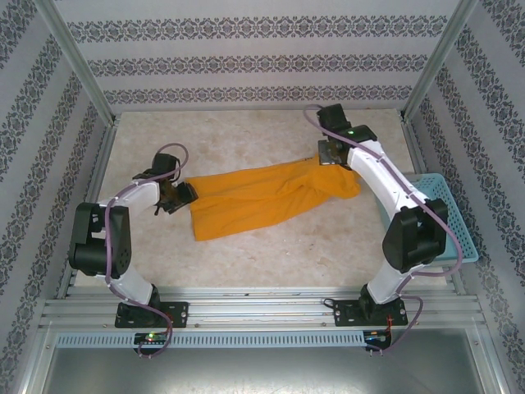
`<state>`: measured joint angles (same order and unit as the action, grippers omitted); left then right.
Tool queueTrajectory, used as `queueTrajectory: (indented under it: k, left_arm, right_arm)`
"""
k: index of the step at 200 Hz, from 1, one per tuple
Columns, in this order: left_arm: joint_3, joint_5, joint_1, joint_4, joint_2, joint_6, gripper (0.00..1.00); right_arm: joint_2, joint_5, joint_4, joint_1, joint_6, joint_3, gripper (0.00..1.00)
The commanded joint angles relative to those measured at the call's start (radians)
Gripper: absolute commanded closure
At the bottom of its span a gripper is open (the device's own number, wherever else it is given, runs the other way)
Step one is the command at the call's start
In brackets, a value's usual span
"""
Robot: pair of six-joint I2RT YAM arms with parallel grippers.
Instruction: Fold the inside-out t-shirt
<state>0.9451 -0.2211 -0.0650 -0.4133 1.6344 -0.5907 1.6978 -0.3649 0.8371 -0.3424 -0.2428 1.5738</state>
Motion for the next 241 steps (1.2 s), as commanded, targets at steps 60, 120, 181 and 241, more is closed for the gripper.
queueTrajectory:
  k: [60,120,181,241]
  left_arm:
    - [-0.155,-0.047,-0.029,0.177,-0.068,-0.096,0.57]
    - [-0.225,-0.074,-0.029,0.243,-0.068,-0.119,0.61]
    - [-0.266,-0.111,-0.030,0.301,-0.059,-0.132,0.69]
    - [-0.319,-0.142,-0.028,0.379,-0.057,-0.158,0.76]
  right_arm:
    - [0.225,-0.023,0.177,-0.368,-0.029,0.329,1.00]
    - [0.444,0.129,0.193,-0.513,-0.198,0.546,1.00]
    - [0.567,0.299,0.097,-0.570,-0.328,0.645,1.00]
    - [0.576,0.427,-0.048,-0.584,-0.430,0.625,1.00]
